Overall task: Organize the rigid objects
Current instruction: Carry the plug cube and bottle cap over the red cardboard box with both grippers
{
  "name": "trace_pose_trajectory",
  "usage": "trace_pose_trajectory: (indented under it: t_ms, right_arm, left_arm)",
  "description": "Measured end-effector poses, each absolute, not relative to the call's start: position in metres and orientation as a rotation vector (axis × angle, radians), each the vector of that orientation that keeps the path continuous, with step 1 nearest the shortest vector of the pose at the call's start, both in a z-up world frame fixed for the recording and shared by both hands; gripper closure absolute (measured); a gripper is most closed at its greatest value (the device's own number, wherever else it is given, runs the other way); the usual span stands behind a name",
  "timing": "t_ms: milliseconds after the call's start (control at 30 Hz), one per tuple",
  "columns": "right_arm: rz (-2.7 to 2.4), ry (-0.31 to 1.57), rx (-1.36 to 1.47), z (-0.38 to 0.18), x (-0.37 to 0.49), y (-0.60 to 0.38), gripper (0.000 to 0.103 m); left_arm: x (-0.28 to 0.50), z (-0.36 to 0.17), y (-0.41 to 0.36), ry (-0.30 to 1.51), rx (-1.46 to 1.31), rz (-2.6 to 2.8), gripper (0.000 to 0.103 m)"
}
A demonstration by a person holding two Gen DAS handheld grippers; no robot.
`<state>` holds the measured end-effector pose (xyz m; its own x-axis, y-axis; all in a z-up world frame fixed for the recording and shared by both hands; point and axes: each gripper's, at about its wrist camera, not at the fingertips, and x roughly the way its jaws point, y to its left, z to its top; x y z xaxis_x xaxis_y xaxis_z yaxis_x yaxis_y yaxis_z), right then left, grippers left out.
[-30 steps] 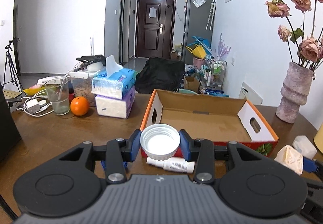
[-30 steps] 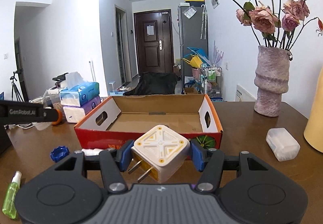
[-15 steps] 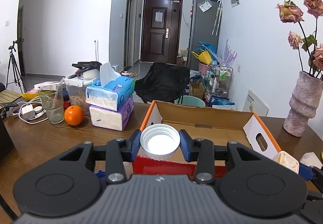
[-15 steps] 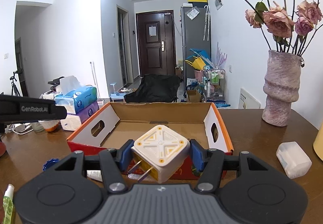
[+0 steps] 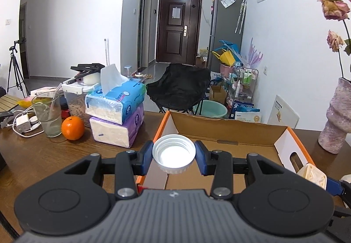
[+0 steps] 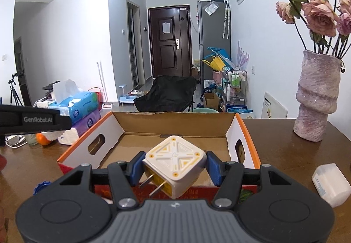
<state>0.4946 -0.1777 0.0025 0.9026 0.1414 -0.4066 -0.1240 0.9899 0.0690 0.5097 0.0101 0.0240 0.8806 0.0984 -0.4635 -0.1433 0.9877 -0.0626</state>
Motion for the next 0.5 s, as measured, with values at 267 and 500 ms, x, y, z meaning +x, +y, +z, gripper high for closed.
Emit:
trace_pose_trajectory:
  t_ms: [267, 500]
  right_arm:
    - [0.141, 0.434, 0.021, -0.001, 0.523, -0.172, 0.045]
    - [0.149, 0.437, -0.008, -0.004, 0.541, -0.166, 0.045]
  left_arm:
    - [0.541, 0.016, 0.007, 0.498, -0.078, 0.127, 0.061]
    - [0.564, 0.009, 0.001, 0.511, -0.051, 0.121, 0.061]
